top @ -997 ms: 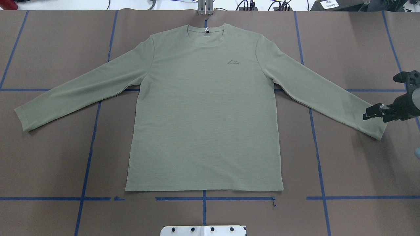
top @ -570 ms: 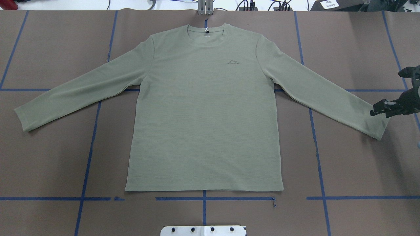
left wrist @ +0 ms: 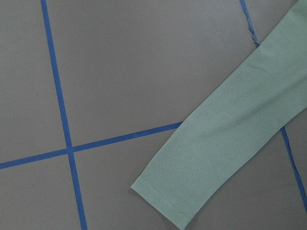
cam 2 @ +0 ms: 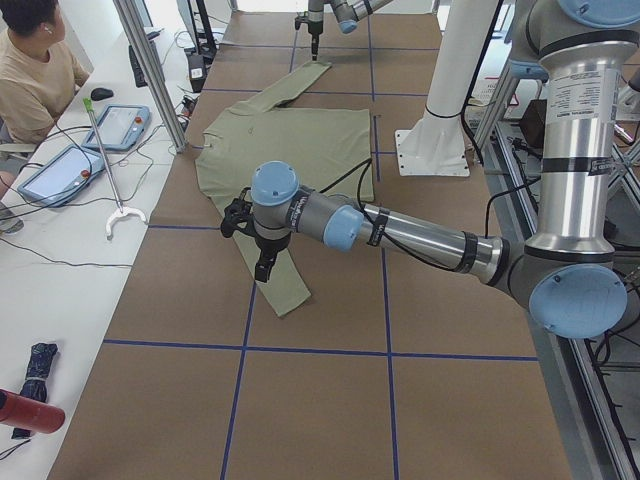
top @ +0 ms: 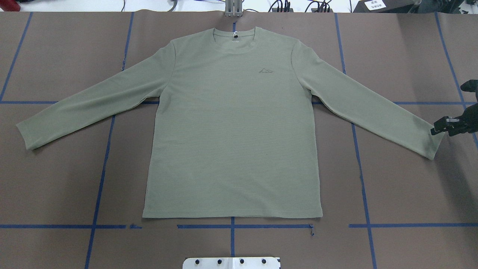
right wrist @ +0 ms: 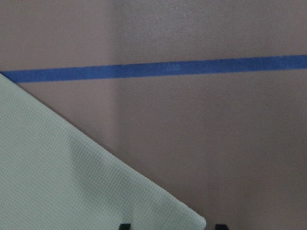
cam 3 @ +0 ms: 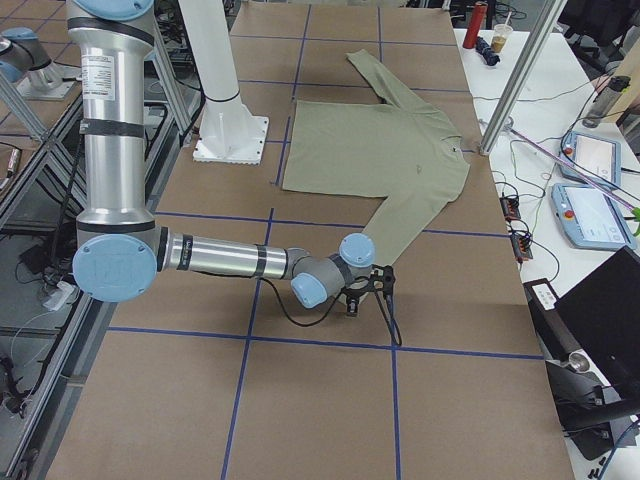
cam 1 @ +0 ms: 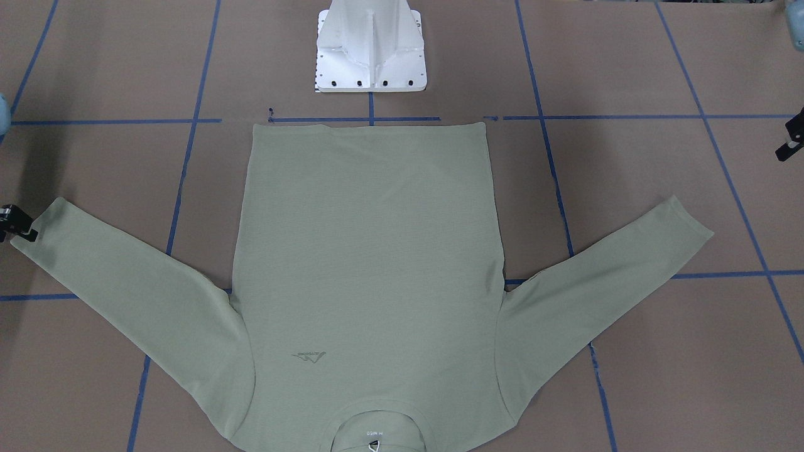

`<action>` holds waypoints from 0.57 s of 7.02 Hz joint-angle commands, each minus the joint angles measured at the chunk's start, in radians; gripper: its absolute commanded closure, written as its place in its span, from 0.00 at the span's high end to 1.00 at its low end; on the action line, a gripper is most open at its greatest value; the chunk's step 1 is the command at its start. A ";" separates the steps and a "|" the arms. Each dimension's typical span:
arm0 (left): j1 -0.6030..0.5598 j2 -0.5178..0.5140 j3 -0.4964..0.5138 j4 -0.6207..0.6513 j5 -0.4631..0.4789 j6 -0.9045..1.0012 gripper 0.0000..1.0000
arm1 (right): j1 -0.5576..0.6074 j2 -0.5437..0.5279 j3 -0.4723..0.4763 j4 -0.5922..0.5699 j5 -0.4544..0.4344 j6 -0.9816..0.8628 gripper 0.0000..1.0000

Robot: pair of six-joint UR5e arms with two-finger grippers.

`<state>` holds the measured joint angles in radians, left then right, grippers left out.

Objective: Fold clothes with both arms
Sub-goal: 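Lower the right gripper to the cuff of the nearer sleeve and grasp it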

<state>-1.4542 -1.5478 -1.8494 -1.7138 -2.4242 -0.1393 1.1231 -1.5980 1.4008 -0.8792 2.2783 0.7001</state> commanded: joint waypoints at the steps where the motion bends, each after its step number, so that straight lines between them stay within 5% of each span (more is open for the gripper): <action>1: 0.000 0.000 -0.004 -0.001 0.025 0.000 1.00 | 0.000 0.004 -0.012 0.000 -0.003 -0.004 0.65; 2: -0.002 0.002 -0.001 -0.001 0.027 0.003 1.00 | 0.000 0.007 -0.016 0.000 -0.003 -0.002 0.51; 4: -0.002 0.003 -0.001 -0.001 0.028 0.003 1.00 | 0.000 0.010 -0.017 0.002 0.004 0.009 0.04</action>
<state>-1.4555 -1.5460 -1.8508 -1.7150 -2.3976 -0.1368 1.1229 -1.5905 1.3835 -0.8786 2.2773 0.7001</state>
